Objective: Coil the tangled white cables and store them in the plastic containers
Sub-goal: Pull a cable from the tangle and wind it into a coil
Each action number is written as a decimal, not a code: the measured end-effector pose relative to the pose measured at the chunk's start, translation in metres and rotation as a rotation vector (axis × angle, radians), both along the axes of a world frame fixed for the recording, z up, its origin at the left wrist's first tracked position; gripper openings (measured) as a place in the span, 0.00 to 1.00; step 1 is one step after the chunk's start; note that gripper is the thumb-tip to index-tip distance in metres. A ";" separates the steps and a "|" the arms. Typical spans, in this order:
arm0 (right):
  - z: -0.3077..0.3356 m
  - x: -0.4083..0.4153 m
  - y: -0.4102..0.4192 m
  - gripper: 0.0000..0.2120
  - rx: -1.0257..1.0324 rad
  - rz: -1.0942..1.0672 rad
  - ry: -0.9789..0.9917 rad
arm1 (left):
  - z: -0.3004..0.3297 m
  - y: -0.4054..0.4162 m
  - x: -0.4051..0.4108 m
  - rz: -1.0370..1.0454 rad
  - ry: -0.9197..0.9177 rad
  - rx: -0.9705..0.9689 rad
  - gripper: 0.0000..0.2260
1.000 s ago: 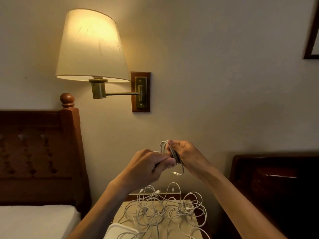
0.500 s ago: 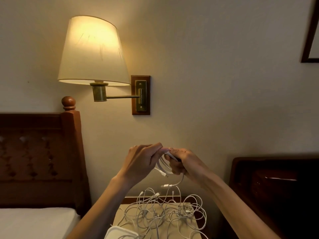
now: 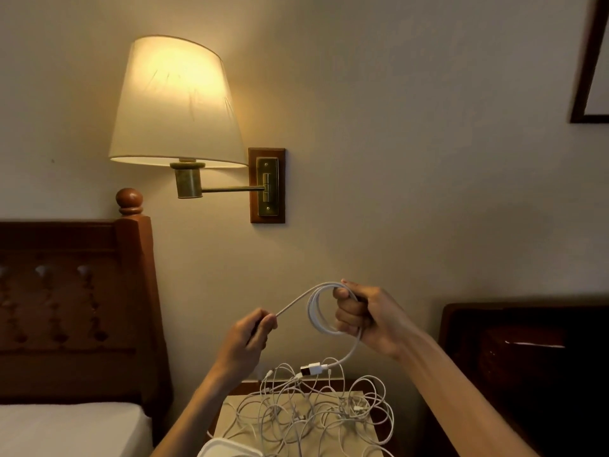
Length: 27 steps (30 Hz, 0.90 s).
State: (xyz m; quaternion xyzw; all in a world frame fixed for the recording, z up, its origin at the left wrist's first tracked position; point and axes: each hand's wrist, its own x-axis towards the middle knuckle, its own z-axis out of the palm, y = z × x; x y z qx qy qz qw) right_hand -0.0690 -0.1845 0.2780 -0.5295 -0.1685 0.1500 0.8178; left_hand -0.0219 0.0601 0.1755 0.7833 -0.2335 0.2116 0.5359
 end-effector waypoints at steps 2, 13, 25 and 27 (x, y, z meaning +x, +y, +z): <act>-0.003 0.001 -0.004 0.18 0.020 -0.013 0.013 | -0.009 0.008 -0.001 0.031 0.012 0.028 0.09; 0.000 0.007 0.001 0.17 -0.129 -0.111 -0.058 | 0.026 -0.010 -0.050 0.441 0.254 0.886 0.09; -0.003 -0.003 0.017 0.18 -0.492 -0.189 -0.391 | 0.106 -0.067 -0.097 0.199 -0.460 0.888 0.21; -0.001 -0.003 0.015 0.21 -0.540 -0.192 -0.417 | 0.100 -0.065 -0.097 0.259 -0.618 0.775 0.19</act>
